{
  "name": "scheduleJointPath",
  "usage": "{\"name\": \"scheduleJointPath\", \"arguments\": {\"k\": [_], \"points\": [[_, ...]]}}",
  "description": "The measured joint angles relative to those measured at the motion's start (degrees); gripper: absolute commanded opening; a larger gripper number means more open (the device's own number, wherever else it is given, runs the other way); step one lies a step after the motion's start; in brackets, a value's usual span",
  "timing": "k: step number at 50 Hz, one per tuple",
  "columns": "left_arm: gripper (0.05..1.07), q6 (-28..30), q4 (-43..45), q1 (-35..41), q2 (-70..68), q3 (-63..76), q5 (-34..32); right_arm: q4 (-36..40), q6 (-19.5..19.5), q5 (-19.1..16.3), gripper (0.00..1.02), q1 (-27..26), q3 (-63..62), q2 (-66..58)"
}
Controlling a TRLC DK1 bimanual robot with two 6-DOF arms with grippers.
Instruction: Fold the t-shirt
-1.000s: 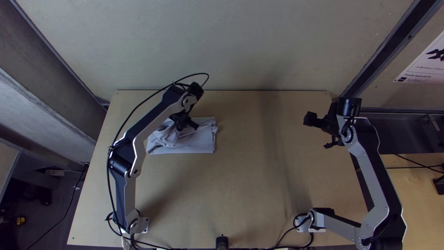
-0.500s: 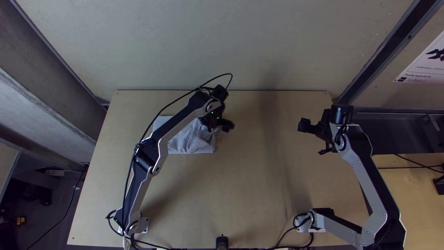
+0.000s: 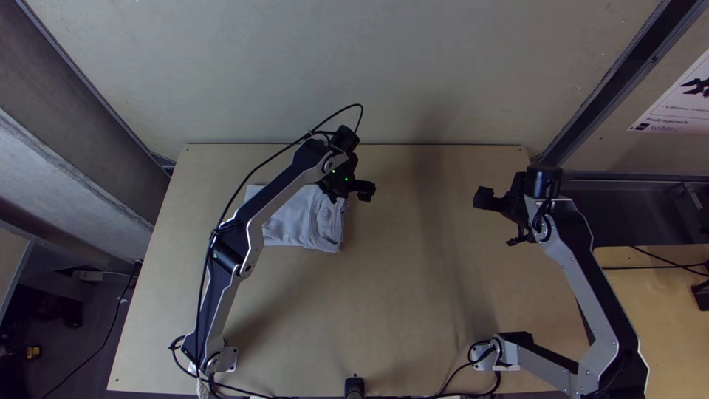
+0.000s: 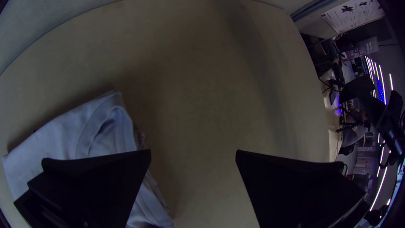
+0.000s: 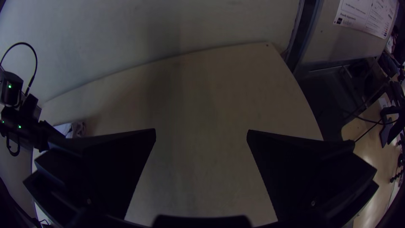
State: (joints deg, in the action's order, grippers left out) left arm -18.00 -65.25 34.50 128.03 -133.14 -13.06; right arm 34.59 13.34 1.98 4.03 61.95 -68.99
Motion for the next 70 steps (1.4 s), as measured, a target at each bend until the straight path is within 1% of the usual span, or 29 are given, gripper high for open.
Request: {"name": "scheduleJointPath", "arguments": {"k": [5,13,22,28,34,41,50,56,63,70], "points": [[1.02,1.4,0.1,-1.3,-2.4,1.8,0.4,-0.7,-0.7,0.0,0.99,-0.7,3.2,-0.1],[1.02,4.4,0.4,-5.2,-9.4,4.7,1.5,-1.4,-3.7,0.0,0.99,-2.7,11.8,-1.3],[1.02,8.0,1.2,-11.5,-19.3,6.4,4.3,-2.1,-7.8,0.0,0.99,-3.0,20.4,-2.4],[1.02,10.4,1.9,-16.8,-26.3,8.6,4.8,-2.2,-10.5,0.0,0.99,-3.0,24.9,-2.6],[1.02,12.8,5.5,-22.6,-33.8,14.4,5.0,-5.2,-12.6,0.0,0.99,-3.7,27.9,-2.6],[1.02,15.6,15.3,-30.1,-44.9,27.3,5.6,-8.3,-14.4,0.1,0.99,-4.9,28.0,-1.7],[1.02,17.0,28.6,-36.1,-60.0,45.2,6.8,-13.7,-16.5,0.1,0.99,-5.7,22.2,4.5],[1.02,17.6,38.6,-37.5,-69.5,56.5,9.1,-22.9,-17.7,0.2,0.99,-6.6,11.7,12.9],[1.02,18.1,49.1,-39.3,-80.3,69.1,9.6,-35.6,-19.6,0.1,0.99,-6.7,-3.7,25.3],[1.02,18.1,57.3,-39.8,-90.8,80.1,10.8,-41.4,-21.2,0.0,0.99,-6.7,-15.3,36.5]]}}
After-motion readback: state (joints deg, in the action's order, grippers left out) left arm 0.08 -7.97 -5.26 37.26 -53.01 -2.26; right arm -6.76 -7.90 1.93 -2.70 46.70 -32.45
